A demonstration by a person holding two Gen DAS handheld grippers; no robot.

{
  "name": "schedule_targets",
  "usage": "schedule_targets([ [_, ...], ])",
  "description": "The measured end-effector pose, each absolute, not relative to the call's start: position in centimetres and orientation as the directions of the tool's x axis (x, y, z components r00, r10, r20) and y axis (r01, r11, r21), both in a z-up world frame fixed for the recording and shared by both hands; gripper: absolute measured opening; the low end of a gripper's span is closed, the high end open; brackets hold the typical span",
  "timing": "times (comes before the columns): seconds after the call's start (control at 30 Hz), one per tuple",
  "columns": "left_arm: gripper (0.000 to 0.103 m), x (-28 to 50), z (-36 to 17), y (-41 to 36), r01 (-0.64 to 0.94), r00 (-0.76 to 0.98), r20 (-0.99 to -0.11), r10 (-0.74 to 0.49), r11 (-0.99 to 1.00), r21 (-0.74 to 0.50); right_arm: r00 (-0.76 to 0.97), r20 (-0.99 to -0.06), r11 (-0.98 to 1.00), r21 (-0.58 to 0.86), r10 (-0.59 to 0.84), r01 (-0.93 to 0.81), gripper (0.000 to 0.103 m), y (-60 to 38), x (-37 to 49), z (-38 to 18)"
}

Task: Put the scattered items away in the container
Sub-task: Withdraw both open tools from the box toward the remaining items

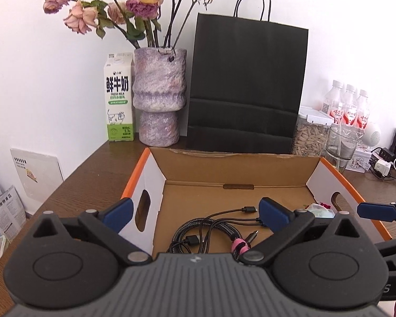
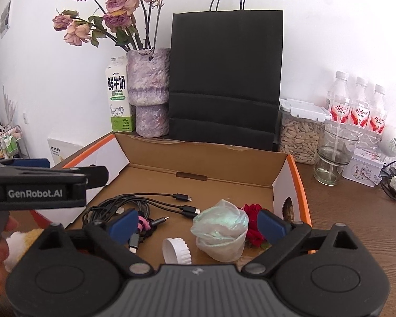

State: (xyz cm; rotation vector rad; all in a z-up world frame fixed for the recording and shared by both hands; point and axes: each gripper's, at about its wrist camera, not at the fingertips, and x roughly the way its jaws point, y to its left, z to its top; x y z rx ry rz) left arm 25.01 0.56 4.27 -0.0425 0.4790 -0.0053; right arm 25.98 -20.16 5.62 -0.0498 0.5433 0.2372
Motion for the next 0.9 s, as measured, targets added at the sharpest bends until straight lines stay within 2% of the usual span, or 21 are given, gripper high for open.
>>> schedule_targets([
  [0.43, 0.103, 20.1, 6.1, 1.6, -0.004, 0.917, -0.398, -0.033, 0.996, -0.092, 0.858, -0.476, 0.972, -0.022, 0.195, -0.233, 0.097, -20.8, 21.5, 7.1],
  [0.57, 0.103, 18.3, 6.4, 1.8, 0.002, 0.924, -0.381, -0.043, 0.994, -0.107, 0.869, -0.453, 0.974, -0.006, 0.201, -0.228, 0.103, -21.4, 19.5, 7.6],
  [0.9, 0.103, 14.5, 6.1, 1.9, 0.008, 0.923, -0.382, -0.044, 0.995, -0.096, 0.873, -0.453, 0.978, -0.017, 0.18, -0.21, 0.103, -22.8, 14.9, 7.6],
])
